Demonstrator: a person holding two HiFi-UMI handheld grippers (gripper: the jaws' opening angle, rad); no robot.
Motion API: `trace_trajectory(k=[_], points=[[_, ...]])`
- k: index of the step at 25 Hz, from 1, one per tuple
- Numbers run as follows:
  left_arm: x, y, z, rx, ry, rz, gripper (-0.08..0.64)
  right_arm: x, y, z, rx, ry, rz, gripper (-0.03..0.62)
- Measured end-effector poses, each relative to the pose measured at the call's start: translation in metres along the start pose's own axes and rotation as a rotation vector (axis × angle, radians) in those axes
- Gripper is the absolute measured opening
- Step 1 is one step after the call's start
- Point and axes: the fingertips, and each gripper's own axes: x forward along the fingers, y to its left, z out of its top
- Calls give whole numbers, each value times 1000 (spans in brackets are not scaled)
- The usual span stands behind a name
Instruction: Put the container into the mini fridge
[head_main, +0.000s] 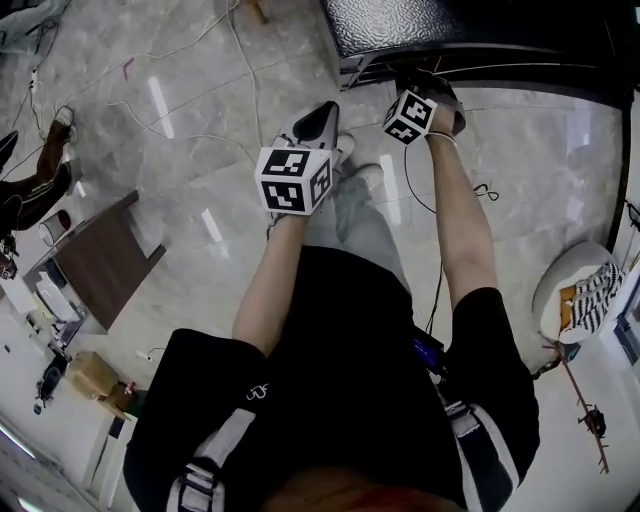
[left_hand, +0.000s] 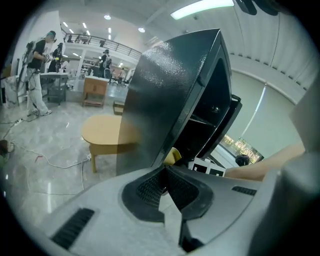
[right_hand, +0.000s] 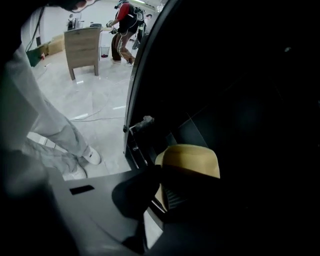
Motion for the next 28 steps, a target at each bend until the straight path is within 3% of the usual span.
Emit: trace_trajectory(k=[2, 5, 11, 17, 22, 28], points=[[-1, -7, 1, 15, 2, -15, 6, -7, -6, 6, 51, -37, -31, 25], [2, -22, 4, 35, 3, -44, 6, -36, -16, 8, 216, -96, -88, 78], [15, -82, 22, 120, -21, -157, 6, -125, -50, -36, 771, -198, -300, 47], [20, -156, 44, 219, -60, -283, 6, -232, -78, -82, 1129, -356, -510, 38], [18, -232, 73, 293, -133, -414, 6, -328, -98, -130, 1308, -477, -716, 25], [6, -324, 105, 357, -229, -566, 6, -439, -105, -173, 1317, -591, -906, 17]])
